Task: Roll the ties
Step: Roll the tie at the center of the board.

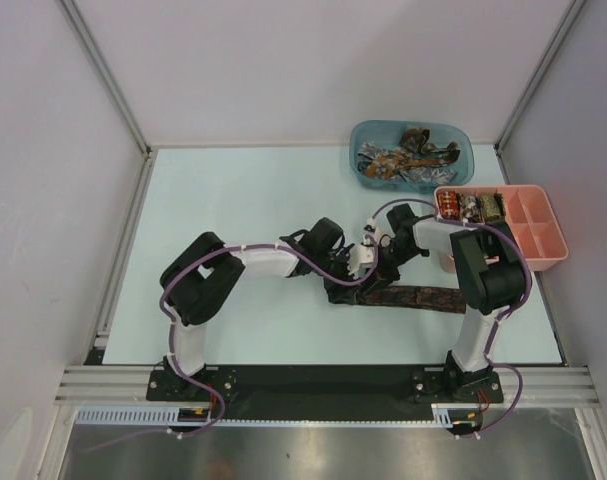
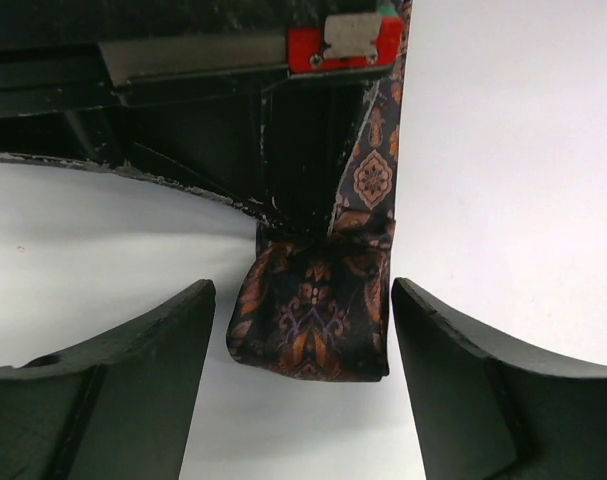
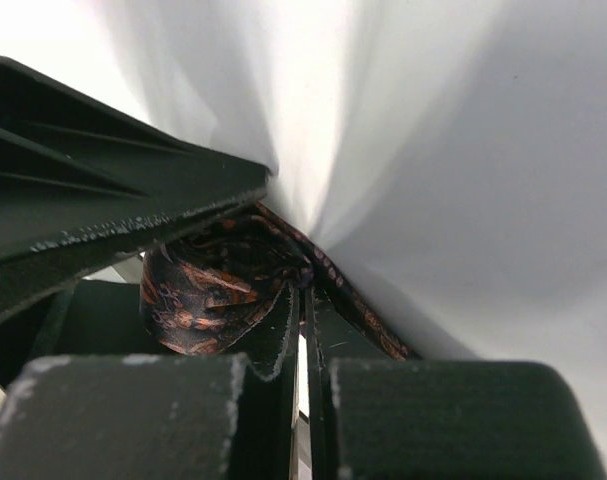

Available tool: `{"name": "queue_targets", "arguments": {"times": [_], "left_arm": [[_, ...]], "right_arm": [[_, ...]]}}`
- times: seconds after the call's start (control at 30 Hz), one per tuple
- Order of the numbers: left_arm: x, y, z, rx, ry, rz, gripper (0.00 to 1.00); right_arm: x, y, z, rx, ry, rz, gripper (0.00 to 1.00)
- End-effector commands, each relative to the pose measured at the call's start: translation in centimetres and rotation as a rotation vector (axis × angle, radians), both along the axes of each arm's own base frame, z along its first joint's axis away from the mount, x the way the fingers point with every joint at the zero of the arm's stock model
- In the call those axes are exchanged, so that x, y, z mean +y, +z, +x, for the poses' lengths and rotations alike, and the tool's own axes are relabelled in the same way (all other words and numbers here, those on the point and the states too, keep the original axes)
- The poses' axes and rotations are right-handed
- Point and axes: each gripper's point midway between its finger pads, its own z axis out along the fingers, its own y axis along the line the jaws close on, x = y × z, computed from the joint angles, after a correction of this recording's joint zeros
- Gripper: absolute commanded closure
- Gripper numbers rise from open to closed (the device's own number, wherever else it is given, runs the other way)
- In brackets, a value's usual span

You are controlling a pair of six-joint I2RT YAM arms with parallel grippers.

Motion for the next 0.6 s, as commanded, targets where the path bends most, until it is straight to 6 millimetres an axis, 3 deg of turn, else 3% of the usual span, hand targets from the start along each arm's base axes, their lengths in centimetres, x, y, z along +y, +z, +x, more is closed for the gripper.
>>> {"name": "queue_targets", "arguments": {"times": [0.0,0.13,0.33,0.53,0.57], "left_arm": [[1.3,-0.2,-0.6,-0.006,-0.048,0.048,0.25],[0.9,-0.4,-1.6,-0.018,-0.063,0.039,0.38],[0.7,1.2,-0.5,-0.16,-0.041,0.026,0.55],[1.0,2.6,-0.2,-0.254,-0.097,0.092,0.57],[1.3,2.0,-0.8,-0.236,-0.117,0.127,0.57]], "right_arm": [[-0.3,-2.0,-1.1,-0.009,0.044,-0.074,1.0],[0.2,-2.1,-1.1,-0.014,0.041,-0.066,1.0],[1.7,-2.6,-1.3,0.007,0.041,-0.034,1.0],[3.8,-2.2,-1.1,0.018,0.05,0.012,1.0],[4.0,-2.0,-1.2,0.026,0.051,0.025,1.0]]}}
